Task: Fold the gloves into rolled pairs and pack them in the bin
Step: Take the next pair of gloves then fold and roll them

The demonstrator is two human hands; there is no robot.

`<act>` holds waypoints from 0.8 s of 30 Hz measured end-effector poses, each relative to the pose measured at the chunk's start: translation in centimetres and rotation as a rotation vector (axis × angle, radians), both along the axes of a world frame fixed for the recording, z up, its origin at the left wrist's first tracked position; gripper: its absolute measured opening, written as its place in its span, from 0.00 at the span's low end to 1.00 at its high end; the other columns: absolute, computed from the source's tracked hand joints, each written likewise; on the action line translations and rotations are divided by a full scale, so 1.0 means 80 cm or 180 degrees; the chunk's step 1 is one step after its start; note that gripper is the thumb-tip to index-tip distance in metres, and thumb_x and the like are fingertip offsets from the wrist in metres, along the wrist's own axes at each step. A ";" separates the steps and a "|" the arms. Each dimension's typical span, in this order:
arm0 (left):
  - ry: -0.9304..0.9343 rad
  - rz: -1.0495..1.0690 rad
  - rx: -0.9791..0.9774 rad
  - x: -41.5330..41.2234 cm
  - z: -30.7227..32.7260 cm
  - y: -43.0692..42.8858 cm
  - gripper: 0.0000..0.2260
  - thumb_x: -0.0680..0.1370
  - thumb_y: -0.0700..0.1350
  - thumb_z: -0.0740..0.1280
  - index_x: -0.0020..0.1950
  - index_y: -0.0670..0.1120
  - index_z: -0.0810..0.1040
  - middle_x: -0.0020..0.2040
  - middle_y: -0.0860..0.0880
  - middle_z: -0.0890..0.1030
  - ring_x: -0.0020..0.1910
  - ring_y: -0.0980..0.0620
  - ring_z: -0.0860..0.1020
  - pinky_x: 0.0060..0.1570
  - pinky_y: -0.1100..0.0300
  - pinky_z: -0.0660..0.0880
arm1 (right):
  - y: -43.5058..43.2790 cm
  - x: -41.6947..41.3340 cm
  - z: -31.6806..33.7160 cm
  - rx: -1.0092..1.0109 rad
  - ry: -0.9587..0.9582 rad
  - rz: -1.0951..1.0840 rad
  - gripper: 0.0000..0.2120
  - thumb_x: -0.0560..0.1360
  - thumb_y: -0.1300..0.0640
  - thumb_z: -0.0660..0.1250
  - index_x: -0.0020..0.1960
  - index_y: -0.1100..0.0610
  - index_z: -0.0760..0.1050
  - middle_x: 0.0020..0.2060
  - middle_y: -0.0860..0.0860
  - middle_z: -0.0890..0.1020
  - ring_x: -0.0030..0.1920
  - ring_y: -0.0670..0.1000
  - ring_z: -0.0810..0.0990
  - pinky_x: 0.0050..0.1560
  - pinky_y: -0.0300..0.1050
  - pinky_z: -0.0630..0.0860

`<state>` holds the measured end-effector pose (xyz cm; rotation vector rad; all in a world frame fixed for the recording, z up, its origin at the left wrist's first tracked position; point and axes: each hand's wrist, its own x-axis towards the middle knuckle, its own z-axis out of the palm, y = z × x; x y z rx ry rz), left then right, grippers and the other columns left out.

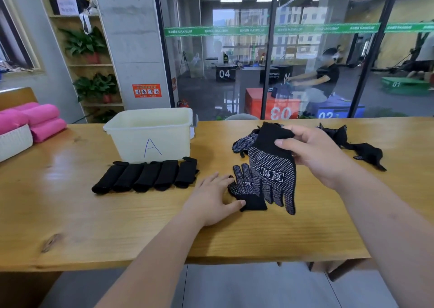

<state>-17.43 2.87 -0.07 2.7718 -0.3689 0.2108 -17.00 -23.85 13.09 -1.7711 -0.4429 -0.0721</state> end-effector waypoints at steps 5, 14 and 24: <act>-0.0239 0.0040 -0.0278 -0.001 -0.002 0.003 0.37 0.76 0.73 0.62 0.81 0.58 0.65 0.78 0.59 0.69 0.81 0.53 0.58 0.80 0.43 0.60 | 0.012 0.005 0.017 -0.0537 -0.0028 0.0246 0.11 0.82 0.62 0.69 0.61 0.49 0.82 0.50 0.53 0.89 0.53 0.55 0.88 0.55 0.51 0.83; -0.0288 0.0136 -0.0315 0.000 -0.003 0.005 0.42 0.75 0.72 0.66 0.84 0.54 0.62 0.77 0.58 0.72 0.79 0.54 0.60 0.78 0.47 0.62 | 0.030 0.053 0.022 -0.1021 -0.1250 -0.0592 0.09 0.79 0.56 0.75 0.52 0.42 0.81 0.47 0.43 0.86 0.49 0.48 0.85 0.54 0.51 0.81; -0.0129 0.0202 -0.0405 -0.002 -0.001 0.002 0.44 0.75 0.72 0.66 0.85 0.56 0.56 0.77 0.57 0.72 0.80 0.54 0.59 0.78 0.48 0.62 | 0.049 0.026 -0.149 -0.3027 -0.1457 -0.0391 0.09 0.80 0.50 0.69 0.60 0.42 0.81 0.61 0.37 0.81 0.55 0.45 0.81 0.53 0.46 0.80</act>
